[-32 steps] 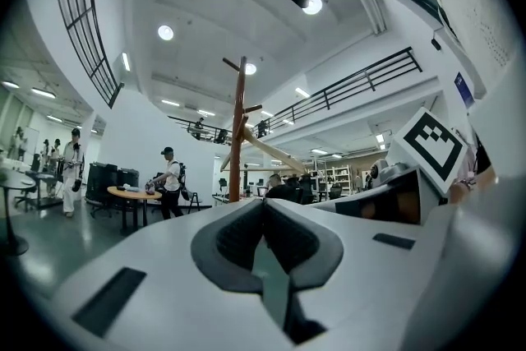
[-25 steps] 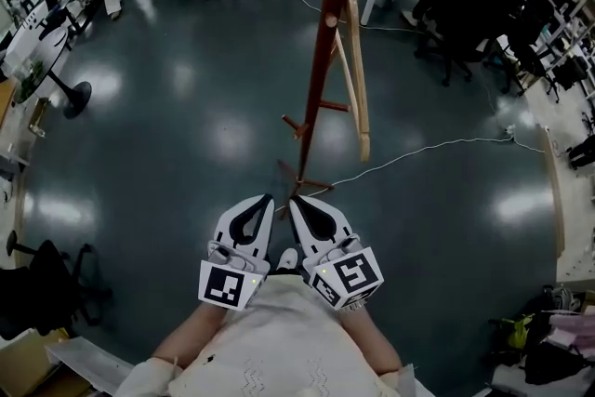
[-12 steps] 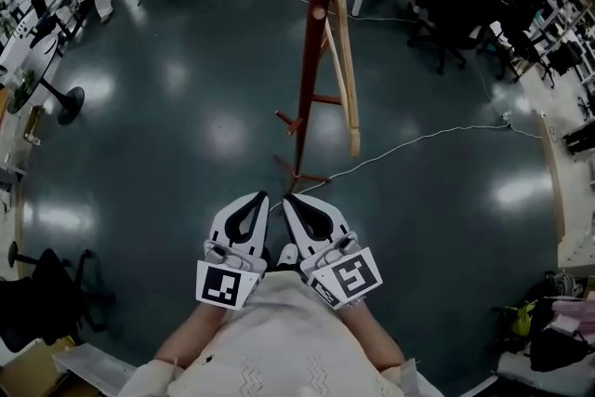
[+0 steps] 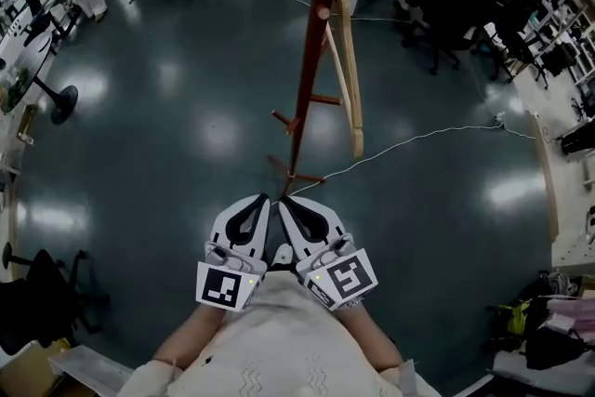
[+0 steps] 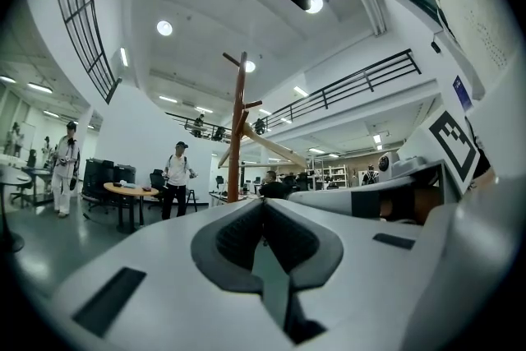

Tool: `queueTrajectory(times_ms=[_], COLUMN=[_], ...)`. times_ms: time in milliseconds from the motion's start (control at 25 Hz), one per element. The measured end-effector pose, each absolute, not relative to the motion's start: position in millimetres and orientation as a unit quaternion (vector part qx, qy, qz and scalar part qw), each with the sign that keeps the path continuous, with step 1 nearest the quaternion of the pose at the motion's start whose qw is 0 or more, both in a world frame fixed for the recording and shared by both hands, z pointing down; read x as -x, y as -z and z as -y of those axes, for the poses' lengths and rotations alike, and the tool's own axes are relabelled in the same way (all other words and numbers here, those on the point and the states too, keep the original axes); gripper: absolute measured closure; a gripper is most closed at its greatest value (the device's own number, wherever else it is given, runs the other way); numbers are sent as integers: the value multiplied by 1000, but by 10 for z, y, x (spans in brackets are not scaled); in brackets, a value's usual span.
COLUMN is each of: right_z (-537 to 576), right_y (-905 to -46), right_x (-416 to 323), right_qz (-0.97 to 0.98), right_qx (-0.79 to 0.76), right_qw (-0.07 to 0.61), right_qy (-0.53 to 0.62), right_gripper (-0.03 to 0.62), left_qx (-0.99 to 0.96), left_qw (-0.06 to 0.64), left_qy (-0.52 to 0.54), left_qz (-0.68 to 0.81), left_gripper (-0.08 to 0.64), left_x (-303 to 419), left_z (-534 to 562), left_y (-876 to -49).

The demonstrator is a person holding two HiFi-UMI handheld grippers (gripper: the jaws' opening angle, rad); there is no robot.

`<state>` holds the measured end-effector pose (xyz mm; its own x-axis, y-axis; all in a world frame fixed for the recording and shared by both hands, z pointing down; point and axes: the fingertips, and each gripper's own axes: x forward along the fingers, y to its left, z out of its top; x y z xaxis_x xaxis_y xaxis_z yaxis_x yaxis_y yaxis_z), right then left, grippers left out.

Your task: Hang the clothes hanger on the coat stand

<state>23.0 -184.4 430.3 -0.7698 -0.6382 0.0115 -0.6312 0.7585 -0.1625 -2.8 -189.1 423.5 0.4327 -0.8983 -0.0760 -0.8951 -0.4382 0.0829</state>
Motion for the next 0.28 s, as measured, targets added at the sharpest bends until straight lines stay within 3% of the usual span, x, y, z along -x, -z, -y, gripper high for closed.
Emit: queueTrajectory(times_ms=[280], right_z=[1819], right_y=[-4323], right_x=[-147], right_qz=[-939], right_qx=[333], right_qw=[17], right_qy=[83], right_gripper=[572], left_qx=[-849], left_qw=[4], left_qy=[10], left_qz=[529], left_gripper=[548], left_x=[122], left_z=[1834], left_y=[-4357])
